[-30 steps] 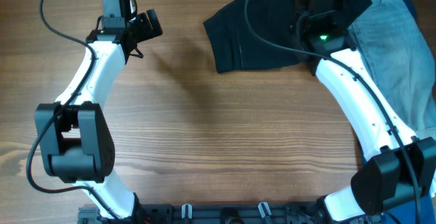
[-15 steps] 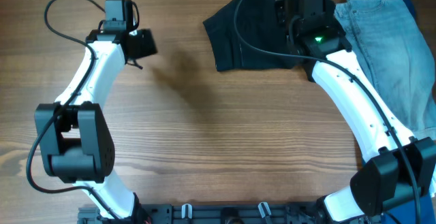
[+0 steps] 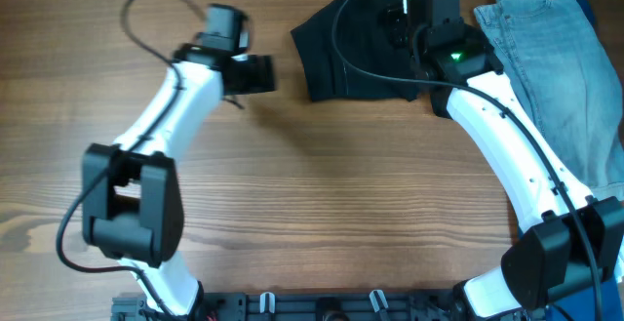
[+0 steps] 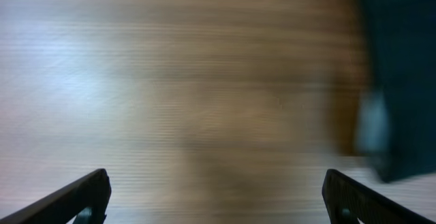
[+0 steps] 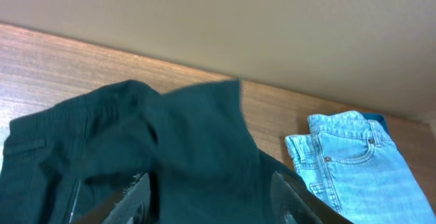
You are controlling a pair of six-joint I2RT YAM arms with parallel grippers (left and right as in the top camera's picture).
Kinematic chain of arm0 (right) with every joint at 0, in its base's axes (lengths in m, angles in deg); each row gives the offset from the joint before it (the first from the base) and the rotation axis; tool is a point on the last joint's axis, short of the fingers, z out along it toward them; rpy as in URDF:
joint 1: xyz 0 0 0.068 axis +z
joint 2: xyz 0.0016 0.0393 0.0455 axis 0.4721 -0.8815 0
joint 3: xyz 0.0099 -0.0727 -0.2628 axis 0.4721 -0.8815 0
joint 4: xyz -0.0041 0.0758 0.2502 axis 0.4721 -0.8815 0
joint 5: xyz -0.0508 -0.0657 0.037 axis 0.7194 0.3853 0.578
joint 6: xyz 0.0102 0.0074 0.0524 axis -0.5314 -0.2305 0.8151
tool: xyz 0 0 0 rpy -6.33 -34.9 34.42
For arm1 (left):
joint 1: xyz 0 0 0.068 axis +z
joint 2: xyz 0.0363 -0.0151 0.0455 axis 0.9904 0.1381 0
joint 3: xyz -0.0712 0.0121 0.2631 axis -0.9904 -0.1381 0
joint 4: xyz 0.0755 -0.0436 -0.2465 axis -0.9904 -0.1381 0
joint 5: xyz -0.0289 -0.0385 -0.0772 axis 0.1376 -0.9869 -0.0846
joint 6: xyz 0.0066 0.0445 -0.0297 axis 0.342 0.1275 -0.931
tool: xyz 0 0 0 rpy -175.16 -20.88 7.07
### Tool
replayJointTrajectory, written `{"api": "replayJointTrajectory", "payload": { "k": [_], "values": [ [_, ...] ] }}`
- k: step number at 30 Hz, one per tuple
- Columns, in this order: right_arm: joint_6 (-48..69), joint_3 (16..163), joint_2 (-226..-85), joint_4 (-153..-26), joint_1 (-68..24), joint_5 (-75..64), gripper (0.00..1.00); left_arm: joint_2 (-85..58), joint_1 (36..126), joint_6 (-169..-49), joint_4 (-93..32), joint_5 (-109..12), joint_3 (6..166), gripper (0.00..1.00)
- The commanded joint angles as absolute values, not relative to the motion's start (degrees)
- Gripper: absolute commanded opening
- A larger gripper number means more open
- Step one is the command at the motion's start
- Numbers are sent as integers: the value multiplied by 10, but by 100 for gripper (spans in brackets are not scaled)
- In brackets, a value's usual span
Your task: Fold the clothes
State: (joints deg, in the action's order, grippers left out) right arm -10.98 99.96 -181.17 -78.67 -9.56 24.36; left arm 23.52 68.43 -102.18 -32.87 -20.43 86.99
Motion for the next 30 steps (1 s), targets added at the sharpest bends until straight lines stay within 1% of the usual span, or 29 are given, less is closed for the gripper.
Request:
{"api": "replayJointTrajectory", "payload": {
  "k": [1, 2, 4, 5, 6, 8, 9, 11, 12, 15, 16, 17, 18, 21, 22, 23, 24, 26, 30],
  "values": [
    [-112, 1001, -1799, -794, -94, 236, 61, 243, 609, -1011, -285, -213, 877, 100],
    [-111, 1001, -1799, -796, -94, 236, 62, 243, 594, -1018, -274, -213, 877, 100],
    [-112, 1001, -1799, -796, -94, 236, 84, 243, 571, -1047, -270, -217, 877, 100],
    [-112, 1001, -1799, -795, -94, 236, 87, 243, 557, -1062, -273, -236, 877, 100],
    [-112, 1001, -1799, -793, -95, 236, 83, 243, 547, -1073, -276, -267, 877, 100],
    [-111, 1001, -1799, -791, -94, 236, 62, 243, 531, -1091, -279, -299, 877, 100],
    [-111, 1001, -1799, -791, -95, 236, 59, 243, 522, -1106, -280, -298, 877, 100],
    [-111, 1001, -1799, -791, -95, 236, 62, 243, 506, -1137, -283, -309, 877, 99],
    [-112, 1001, -1799, -791, -95, 237, 68, 243, 499, -1145, -282, -326, 877, 99],
    [-112, 1001, -1799, -789, -100, 238, 67, 243, 487, -1166, -282, -366, 877, 98],
    [-111, 1001, -1799, -790, -106, 238, 65, 243, 484, -1172, -291, -367, 877, 90],
    [-110, 1001, -1799, -792, -111, 238, 65, 243, 483, -1178, -299, -367, 877, 88],
    [-106, 1001, -1799, -796, -117, 238, 65, 243, 484, -1181, -312, -365, 877, 90],
    [-84, 1001, -1799, -804, -135, 236, 66, 248, 492, -1195, -350, -343, 877, 90],
    [-77, 1001, -1799, -810, -142, 229, 67, 253, 497, -1201, -359, -344, 877, 92],
    [-73, 1001, -1799, -816, -149, 213, 71, 260, 501, -1212, -367, -343, 877, 94],
    [-64, 1001, -1800, -822, -155, 197, 72, 266, 506, -1220, -368, -347, 877, 96],
    [-62, 1001, -1807, -834, -165, 172, 71, 274, 518, -1224, -365, -360, 877, 96],
    [-59, 1001, -1828, -848, -165, 173, 71, 274, 535, -1229, -350, -376, 877, 97]
  ]
}}
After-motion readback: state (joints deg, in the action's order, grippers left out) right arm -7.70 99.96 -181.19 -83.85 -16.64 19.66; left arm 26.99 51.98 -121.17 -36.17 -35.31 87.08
